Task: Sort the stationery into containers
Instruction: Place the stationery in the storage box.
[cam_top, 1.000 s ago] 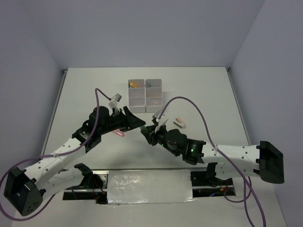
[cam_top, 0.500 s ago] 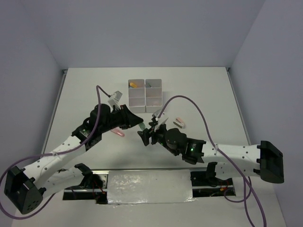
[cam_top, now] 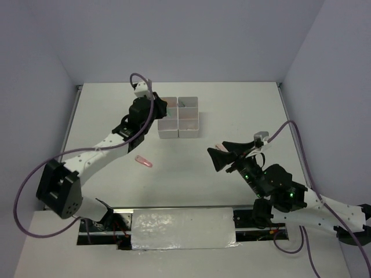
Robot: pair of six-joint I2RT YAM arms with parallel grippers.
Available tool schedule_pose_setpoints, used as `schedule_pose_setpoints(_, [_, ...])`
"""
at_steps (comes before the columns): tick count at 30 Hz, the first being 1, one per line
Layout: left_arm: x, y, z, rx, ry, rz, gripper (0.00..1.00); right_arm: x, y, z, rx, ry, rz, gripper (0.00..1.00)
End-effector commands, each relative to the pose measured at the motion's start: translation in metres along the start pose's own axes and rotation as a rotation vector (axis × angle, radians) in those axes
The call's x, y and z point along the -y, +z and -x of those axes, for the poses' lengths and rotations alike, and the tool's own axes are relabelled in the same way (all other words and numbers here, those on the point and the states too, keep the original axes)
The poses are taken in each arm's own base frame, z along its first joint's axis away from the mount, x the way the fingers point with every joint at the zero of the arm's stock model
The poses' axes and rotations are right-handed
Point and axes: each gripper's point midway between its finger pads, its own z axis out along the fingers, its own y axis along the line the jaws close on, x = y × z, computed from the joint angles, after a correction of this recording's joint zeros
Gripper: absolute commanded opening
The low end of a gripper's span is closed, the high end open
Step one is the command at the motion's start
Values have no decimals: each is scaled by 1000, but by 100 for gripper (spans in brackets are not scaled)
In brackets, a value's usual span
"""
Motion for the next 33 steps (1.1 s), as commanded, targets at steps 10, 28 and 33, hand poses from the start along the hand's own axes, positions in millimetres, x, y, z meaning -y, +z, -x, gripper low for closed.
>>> schedule_pose_setpoints(10, [-6, 60, 15, 224, 87, 35, 0, 15, -18, -29, -99, -58, 19, 81])
schedule_pose_setpoints(28, [-36, 73, -38, 156, 73, 99, 62, -5, -7, -37, -140, -122, 95, 81])
schedule_pose_setpoints(33, [-42, 70, -43, 147, 78, 108, 73, -10, -6, -39, -148, -123, 108, 81])
